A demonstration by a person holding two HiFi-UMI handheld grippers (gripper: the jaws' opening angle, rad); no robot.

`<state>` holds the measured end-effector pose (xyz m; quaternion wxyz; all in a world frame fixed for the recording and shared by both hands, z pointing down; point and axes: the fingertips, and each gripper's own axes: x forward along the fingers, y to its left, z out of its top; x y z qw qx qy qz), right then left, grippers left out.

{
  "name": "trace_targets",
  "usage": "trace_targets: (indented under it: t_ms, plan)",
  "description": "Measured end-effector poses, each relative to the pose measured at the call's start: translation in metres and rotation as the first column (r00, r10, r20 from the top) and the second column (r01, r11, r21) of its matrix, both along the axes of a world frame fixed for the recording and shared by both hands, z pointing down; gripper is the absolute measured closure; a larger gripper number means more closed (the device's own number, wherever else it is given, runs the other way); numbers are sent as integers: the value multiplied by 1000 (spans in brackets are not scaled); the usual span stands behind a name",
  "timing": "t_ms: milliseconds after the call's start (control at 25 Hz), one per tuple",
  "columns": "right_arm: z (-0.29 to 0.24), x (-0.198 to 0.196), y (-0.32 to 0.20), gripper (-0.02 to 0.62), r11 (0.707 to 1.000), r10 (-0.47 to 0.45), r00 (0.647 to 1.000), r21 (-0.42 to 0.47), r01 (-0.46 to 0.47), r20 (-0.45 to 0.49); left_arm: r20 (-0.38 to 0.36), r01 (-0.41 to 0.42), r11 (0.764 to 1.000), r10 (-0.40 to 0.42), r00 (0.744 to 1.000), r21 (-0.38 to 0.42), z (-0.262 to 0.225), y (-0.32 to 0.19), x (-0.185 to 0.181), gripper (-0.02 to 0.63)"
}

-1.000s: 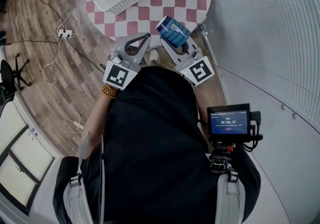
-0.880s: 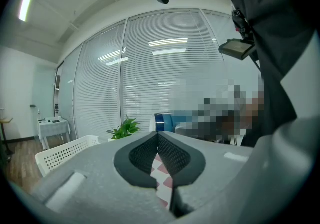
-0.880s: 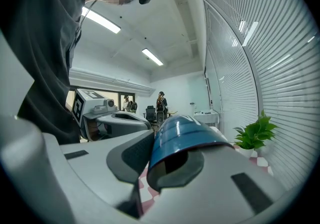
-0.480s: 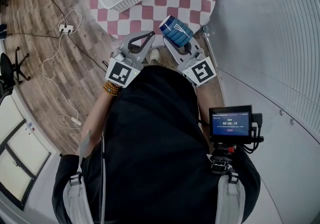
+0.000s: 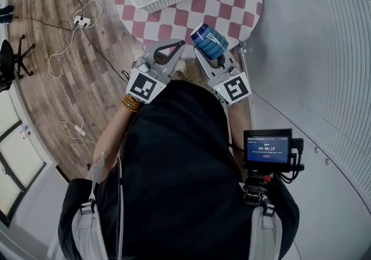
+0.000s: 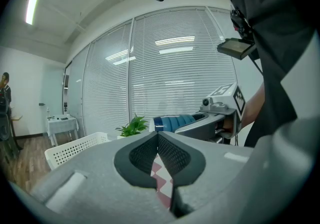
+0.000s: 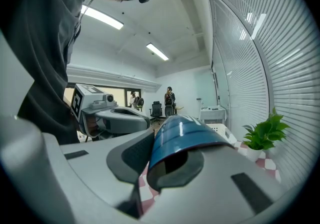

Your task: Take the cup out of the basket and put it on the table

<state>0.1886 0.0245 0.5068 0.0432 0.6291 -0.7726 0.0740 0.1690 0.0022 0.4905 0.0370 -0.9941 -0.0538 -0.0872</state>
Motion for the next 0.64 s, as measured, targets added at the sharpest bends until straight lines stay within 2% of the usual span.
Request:
trace_targets:
  t_ms: [160,360,640]
  plan:
    - [7,7,-13,554,999,-29,1000,-30,29,6,14,37,999,-37,999,-6,12,-10,5,600]
    - [12,-2,-28,554,995,-89,996,-43,89,22,24,97,995,-96,995,-25,13,-27,-5,600]
    - [6,-24,-46,554,988,-121,992,-97,124,37,52,117,992,-115,992,-42,5,-44,-28,600]
